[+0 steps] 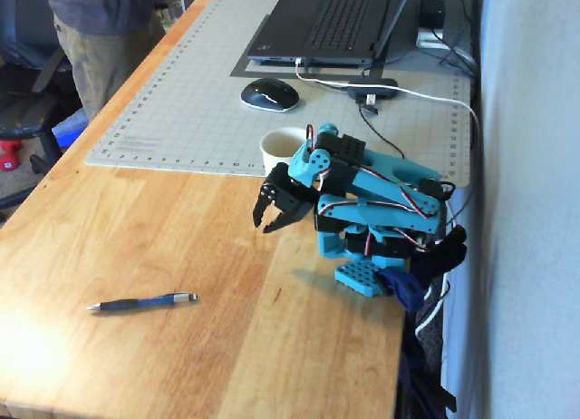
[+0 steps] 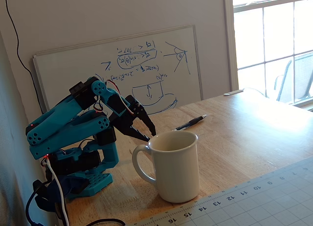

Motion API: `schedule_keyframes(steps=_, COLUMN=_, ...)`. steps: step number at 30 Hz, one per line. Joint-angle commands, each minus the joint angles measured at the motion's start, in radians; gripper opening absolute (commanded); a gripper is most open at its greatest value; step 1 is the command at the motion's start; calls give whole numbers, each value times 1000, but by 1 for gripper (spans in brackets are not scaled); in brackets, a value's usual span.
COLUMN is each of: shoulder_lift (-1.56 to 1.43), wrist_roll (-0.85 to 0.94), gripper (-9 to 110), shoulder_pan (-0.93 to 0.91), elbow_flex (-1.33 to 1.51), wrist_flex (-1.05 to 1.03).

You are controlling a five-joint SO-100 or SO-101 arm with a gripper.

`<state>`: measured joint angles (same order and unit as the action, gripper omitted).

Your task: Grasp a pen and put it in a mug.

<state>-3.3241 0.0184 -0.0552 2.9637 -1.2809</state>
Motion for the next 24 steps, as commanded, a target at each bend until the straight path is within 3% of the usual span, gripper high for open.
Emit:
schedule_keyframes(steps=1, shoulder_lift=-28, wrist_roll=-14, gripper=4, shoulder_pan=6, elbow_flex=-9, wrist_flex=26)
schedule_keyframes(steps=19, shoulder_lift=9, wrist_roll=-28, gripper=4, shoulder_pan=0, elbow_flex=-26, wrist_flex=34)
schedule_keyframes(steps=24, shoulder_lift=176, wrist_roll=-212, gripper=4, shoulder_pan=12, elbow_flex=-104, wrist_flex=35)
